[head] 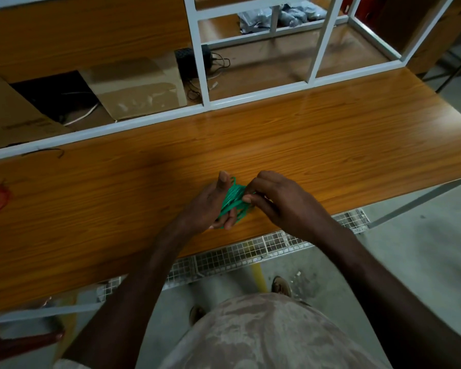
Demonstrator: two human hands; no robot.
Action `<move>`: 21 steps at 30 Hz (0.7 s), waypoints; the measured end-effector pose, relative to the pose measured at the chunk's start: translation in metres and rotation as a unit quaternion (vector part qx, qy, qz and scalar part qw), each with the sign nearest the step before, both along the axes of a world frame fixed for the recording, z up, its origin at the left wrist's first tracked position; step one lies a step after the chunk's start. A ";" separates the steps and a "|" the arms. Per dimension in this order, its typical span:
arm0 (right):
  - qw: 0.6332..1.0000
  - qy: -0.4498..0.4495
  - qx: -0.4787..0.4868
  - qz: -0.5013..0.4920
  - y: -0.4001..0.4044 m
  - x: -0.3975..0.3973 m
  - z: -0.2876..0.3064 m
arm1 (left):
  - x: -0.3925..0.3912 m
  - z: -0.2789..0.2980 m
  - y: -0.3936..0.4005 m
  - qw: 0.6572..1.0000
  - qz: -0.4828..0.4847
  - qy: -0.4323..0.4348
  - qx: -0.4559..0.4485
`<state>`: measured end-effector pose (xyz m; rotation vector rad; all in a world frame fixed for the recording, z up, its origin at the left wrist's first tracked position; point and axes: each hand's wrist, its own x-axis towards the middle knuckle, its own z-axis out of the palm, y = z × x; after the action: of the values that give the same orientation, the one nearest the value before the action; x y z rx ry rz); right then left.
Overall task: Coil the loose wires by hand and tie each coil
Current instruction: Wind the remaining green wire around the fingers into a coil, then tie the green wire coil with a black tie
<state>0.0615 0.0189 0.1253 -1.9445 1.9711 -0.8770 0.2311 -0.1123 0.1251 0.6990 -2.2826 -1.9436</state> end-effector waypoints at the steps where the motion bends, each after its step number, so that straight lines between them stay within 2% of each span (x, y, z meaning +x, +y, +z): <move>1: 1.000 -0.012 -0.002 0.004 0.000 -0.003 0.000 | 0.000 0.000 0.002 1.000 -0.008 0.000 0.014; 5: 0.995 -0.096 -0.038 0.010 0.000 -0.009 0.002 | -0.002 0.004 0.009 0.996 0.007 0.012 0.085; 8: 0.978 -0.207 -0.005 0.041 0.003 -0.012 0.007 | -0.004 0.010 0.010 0.996 0.003 0.002 0.093; 11: 0.928 -0.353 0.031 0.113 0.005 -0.015 0.014 | -0.007 0.019 0.011 0.990 -0.022 0.008 0.136; 13: 0.901 -0.409 0.020 0.144 0.003 -0.016 0.016 | -0.010 0.021 0.010 0.984 -0.016 0.016 0.179; 16: 0.904 -0.408 -0.008 0.128 -0.006 -0.021 0.010 | -0.015 0.017 0.005 0.986 0.012 0.023 0.162; 18: 0.919 -0.386 -0.036 0.071 -0.012 -0.022 0.001 | -0.018 0.014 0.001 0.988 0.085 0.031 0.122; 21: 0.933 -0.354 -0.072 -0.002 -0.018 -0.017 -0.012 | -0.024 0.010 0.001 0.970 0.208 0.078 0.102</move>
<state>0.0441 0.0010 0.1135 -1.3822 1.5036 -1.4949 0.2074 -0.1116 0.1352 0.9191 -1.6925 -1.9569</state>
